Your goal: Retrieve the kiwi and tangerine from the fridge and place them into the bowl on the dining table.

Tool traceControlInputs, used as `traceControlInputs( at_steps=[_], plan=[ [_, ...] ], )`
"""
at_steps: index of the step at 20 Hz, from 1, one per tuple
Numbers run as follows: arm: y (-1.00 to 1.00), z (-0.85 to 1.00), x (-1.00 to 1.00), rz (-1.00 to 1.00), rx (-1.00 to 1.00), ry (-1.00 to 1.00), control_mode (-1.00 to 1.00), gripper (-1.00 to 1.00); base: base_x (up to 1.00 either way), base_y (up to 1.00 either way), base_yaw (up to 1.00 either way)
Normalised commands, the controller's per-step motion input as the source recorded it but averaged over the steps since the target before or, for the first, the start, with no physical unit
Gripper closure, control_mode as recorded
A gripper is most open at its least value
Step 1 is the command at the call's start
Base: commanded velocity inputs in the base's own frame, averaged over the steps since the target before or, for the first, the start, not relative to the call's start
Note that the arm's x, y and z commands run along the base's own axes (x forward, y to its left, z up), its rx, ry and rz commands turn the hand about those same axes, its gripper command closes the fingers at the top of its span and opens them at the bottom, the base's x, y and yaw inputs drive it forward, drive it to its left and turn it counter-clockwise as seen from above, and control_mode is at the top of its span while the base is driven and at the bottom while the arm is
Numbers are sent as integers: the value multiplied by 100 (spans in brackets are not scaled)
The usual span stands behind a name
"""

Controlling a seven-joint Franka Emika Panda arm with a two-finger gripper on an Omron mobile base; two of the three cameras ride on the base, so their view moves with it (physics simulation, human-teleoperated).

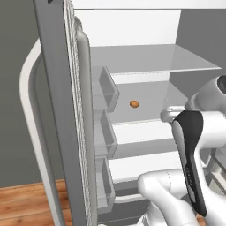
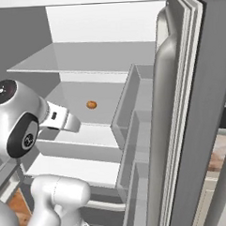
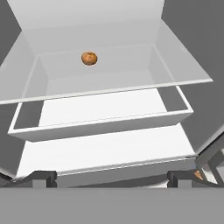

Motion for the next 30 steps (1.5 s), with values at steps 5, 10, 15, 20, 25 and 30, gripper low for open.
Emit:
traceControlInputs(
  at_steps=[5,10,15,20,25,30],
  plan=[
    [17,0,12,17,1,0,-100,-100,0,0,0],
    [23,0,25,14,0,0,-100,-100,0,0,0],
    [12,-1,58,-1,0,5,-100,-100,0,0,0],
    [2,-15,59,-3,0,1,-100,-100,0,0,0],
    [3,-29,35,-1,0,-1,-100,-100,0,0,0],
    [14,-35,14,0,0,-7,-100,-100,0,0,0]
  ],
)
